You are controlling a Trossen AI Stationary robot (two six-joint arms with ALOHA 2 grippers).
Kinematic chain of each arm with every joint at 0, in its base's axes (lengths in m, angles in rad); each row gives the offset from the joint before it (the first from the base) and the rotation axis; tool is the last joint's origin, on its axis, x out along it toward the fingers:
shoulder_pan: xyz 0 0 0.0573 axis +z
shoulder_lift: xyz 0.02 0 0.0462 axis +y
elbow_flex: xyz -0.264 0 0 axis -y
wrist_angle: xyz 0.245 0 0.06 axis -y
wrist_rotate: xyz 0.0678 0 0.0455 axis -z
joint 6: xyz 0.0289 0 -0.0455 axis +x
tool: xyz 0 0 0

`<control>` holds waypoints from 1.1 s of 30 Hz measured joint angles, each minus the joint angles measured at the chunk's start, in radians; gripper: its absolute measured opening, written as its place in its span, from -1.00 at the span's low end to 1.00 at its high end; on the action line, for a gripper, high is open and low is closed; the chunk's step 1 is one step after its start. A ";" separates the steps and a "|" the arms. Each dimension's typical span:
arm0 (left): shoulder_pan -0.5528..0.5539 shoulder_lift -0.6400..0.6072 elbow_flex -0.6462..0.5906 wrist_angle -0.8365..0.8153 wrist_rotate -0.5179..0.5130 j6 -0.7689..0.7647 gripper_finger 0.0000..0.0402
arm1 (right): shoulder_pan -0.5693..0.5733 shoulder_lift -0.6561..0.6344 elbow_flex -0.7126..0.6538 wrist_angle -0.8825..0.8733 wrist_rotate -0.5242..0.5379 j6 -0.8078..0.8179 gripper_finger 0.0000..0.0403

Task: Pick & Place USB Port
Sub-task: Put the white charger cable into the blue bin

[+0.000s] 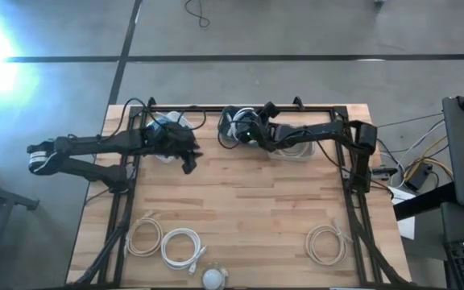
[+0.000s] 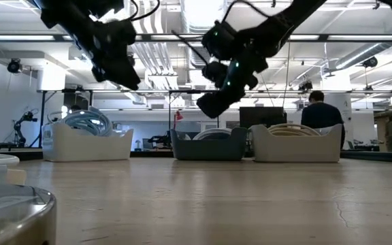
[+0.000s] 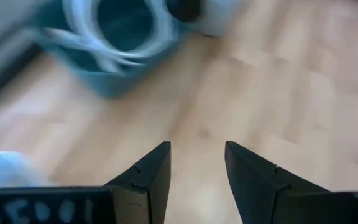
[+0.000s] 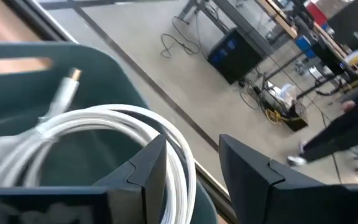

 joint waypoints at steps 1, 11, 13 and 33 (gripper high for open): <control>-0.005 0.000 0.000 0.000 0.048 0.000 -0.24 | 0.009 -0.012 0.000 -0.009 -0.002 0.000 -0.27; -0.227 0.021 -0.015 -0.001 0.282 -0.044 -0.28 | 0.122 -0.133 0.000 -0.173 -0.143 0.062 -0.29; -0.300 0.036 -0.026 -0.002 0.278 -0.061 -0.30 | 0.138 -0.157 0.000 -0.207 -0.237 0.077 -0.30; -0.649 0.287 -0.133 0.036 0.248 -0.429 -0.32 | 0.196 -0.187 0.000 -0.212 -0.440 0.078 -0.32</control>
